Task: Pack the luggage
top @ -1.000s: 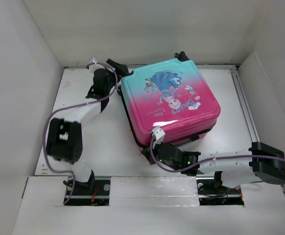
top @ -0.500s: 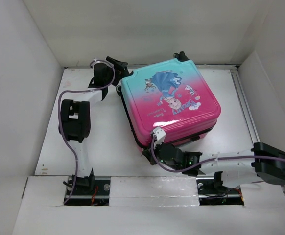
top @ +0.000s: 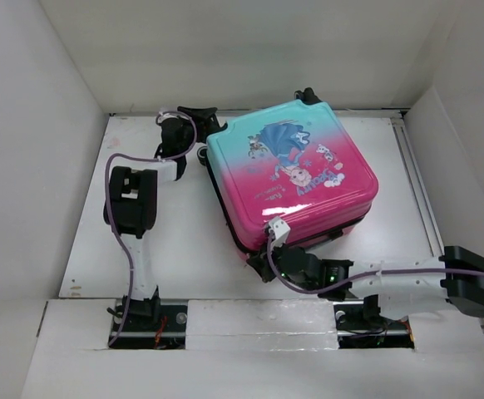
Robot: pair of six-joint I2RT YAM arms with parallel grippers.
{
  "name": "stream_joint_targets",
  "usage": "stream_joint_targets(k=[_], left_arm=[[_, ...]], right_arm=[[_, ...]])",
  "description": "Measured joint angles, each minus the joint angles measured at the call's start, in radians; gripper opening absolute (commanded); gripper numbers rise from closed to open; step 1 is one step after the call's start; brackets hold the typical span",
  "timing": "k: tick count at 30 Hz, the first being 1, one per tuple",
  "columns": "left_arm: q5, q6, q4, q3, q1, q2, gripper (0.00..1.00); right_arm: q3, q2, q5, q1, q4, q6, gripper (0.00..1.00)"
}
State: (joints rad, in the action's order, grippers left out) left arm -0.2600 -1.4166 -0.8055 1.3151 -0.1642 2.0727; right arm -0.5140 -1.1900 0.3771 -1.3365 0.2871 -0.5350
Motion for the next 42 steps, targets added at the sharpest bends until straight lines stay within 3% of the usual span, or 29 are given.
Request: stream_joint_targets(k=[5,9,16,19,22,26,31,35,42], left_arm=[[0.018,-0.029,-0.103,-0.092,-0.003,-0.026,0.0],[0.07,0.003,-0.159,-0.269,0.028,-0.146,0.0],[0.196,0.132,-0.282,-0.731,0.155,-0.532,0.0],[0.276,0.165,-0.279,-0.892,0.176,-0.706,0.0],[0.315,0.242,-0.175,-1.02,0.153,-0.943,0.0],[0.317,0.345,0.016,-1.082,0.105,-1.192,0.0],[0.315,0.443,0.241,-1.084,0.094,-1.42,0.0],[0.304,0.46,0.296,-1.082,0.094,-1.455,0.0],[0.226,0.457,0.332,-1.081,0.094,-1.478,0.0]], right_arm=[[0.065,0.114,-0.053,0.034,-0.036,0.006,0.0],[0.103,0.243,-0.188,0.133,-0.132,0.049,0.0],[0.042,0.274,-0.45,0.469,-0.317,0.129,0.0],[-0.002,0.24,-0.466,0.592,-0.38,0.127,0.0],[-0.02,0.219,-0.437,0.677,-0.385,0.123,0.0],[-0.025,0.227,-0.343,0.641,-0.374,0.111,0.0],[-0.02,0.211,-0.269,0.465,-0.377,0.103,0.0],[-0.081,0.142,-0.209,0.383,-0.412,0.121,0.0],[-0.221,-0.025,-0.158,0.366,-0.431,0.139,0.0]])
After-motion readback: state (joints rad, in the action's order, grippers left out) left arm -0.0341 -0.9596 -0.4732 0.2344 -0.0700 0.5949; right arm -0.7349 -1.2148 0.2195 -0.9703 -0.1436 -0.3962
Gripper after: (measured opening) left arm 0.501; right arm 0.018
